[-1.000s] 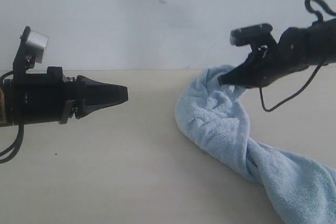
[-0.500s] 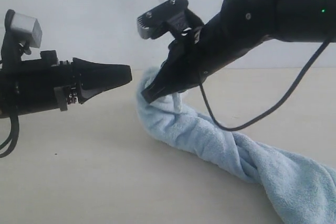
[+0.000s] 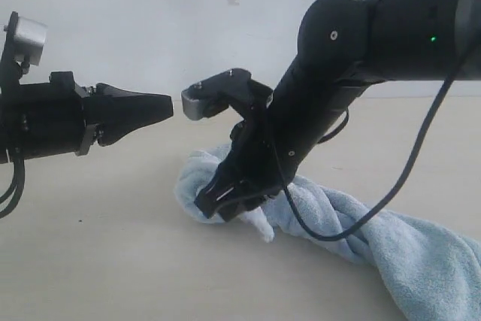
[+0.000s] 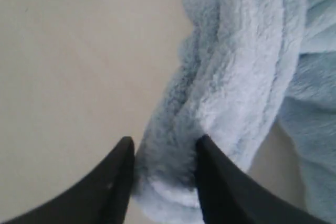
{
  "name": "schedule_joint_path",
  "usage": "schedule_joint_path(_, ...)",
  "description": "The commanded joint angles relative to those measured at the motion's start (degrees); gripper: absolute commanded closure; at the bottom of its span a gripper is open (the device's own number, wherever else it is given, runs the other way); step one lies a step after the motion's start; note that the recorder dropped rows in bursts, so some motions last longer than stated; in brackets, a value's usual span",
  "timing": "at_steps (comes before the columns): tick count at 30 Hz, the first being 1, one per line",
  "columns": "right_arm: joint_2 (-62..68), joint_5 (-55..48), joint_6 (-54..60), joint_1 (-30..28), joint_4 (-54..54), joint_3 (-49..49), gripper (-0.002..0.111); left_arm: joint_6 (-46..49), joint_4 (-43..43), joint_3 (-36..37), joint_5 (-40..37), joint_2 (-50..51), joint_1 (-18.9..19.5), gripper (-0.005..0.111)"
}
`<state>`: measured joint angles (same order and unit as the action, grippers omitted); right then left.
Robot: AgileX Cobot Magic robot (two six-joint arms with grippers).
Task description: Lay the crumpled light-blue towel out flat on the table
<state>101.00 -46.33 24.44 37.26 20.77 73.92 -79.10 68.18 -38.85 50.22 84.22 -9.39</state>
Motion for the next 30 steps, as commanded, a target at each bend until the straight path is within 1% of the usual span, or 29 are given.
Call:
schedule_joint_path(1,0.6,-6.4,1.8,-0.1,3.6,-0.3,0.058,0.5,-0.7,-0.2,-1.1,-0.5,0.1,0.097)
schedule_joint_path(6,-1.2,-11.5,1.9,-0.1,6.0,0.1,0.058,0.5,-1.5,-0.2,-6.0,-0.5,0.1,0.097)
schedule_joint_path(8,-2.9,-12.6,1.4,-0.1,3.7,0.9,0.058,0.2,-1.5,-0.2,-7.0,-0.5,0.1,0.097)
schedule_joint_path(9,-4.0,-11.5,0.0,-0.1,0.7,1.0,0.058,-0.3,-1.7,-0.2,-7.0,-0.5,0.1,0.097)
schedule_joint_path(11,-5.6,-7.4,-7.1,-0.1,-7.7,1.0,0.058,-1.5,-1.9,-0.2,-5.7,-0.5,0.1,0.097)
schedule_joint_path(13,-6.1,-3.0,-18.3,-0.7,-17.9,1.0,0.058,-1.7,-2.5,-0.2,-3.3,-0.5,0.1,0.097)
schedule_joint_path(15,-5.3,-1.5,-24.4,-3.3,-20.8,1.0,0.058,-2.3,-2.9,-0.2,-1.2,-0.5,0.1,0.097)
schedule_joint_path(18,-1.6,-2.9,-24.4,-8.8,-17.8,1.0,0.058,-4.3,-2.9,-0.2,0.2,-0.5,0.1,0.097)
schedule_joint_path(20,1.4,-4.6,-21.5,-12.8,-14.3,1.0,0.058,-4.7,-2.9,-0.2,0.1,-0.5,0.1,0.097)
schedule_joint_path(24,5.2,-6.8,-14.1,-18.5,-7.1,1.0,0.058,-4.7,-2.9,-0.2,0.1,-0.5,0.1,0.097)
schedule_joint_path(27,6.5,-3.9,-9.2,-20.6,-0.9,1.0,0.058,-4.7,-2.9,-0.2,0.1,-0.5,0.1,0.097)
schedule_joint_path(30,7.5,-1.3,-3.2,-20.7,4.3,1.0,0.058,-4.7,-2.9,-0.2,0.1,-0.5,0.1,0.097)
